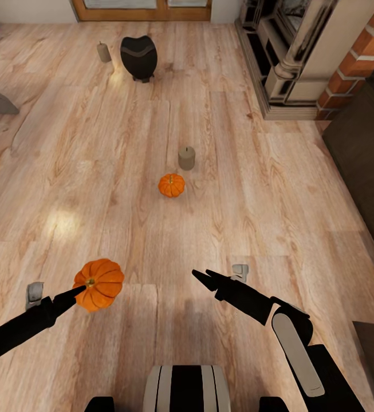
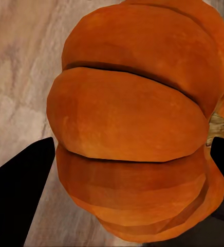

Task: Place each of the two pumpkins and all three candles from the living room inside a cabinet in the living room (use any cabinet), then make sure every cabinet is closed, and position the cauldron so it is next to a table in the living room.

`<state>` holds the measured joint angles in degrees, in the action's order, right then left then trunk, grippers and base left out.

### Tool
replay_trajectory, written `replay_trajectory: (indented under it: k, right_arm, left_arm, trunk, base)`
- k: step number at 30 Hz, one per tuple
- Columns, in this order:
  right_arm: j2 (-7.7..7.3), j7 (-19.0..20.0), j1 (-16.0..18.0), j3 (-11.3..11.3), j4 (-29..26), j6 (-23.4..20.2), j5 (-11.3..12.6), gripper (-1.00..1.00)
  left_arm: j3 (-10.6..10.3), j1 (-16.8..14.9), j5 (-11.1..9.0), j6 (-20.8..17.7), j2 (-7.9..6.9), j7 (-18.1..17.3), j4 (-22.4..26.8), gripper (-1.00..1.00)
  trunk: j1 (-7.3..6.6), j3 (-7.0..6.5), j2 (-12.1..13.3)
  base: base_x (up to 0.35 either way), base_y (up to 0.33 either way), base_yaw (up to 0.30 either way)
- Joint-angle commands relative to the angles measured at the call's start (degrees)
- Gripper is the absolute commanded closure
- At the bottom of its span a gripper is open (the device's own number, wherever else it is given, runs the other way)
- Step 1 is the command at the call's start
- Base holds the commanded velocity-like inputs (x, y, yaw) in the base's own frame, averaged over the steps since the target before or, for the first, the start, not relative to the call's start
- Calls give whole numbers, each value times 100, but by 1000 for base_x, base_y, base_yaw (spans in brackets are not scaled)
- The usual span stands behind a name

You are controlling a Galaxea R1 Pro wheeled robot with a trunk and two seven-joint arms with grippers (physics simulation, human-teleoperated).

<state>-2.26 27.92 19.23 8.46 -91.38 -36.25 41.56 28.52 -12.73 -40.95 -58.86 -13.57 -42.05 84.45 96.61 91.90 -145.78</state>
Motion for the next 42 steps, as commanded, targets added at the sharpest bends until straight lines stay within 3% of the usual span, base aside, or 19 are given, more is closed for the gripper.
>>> replay_trajectory:
  k: [1,6,42]
  right_arm:
    - [-3,-6,2,-2,-2,-26,38,-100]
    - [-3,-6,2,-3,-2,21,38,-100]
    - [24,-6,-53,6,-2,407,20,-100]
  left_arm:
    - [65,-2,-4,-20,2,-42,1,100]
    - [287,-2,-34,-20,4,-170,1,100]
    - [312,-2,-37,-20,4,-190,1,100]
  trunk:
    - [-1,3,-1]
    - [-1,3,-1]
    - [-1,-295,-1]
  base:
    - [0,0,0]
    - [64,98,0]
    - [11,18,0]
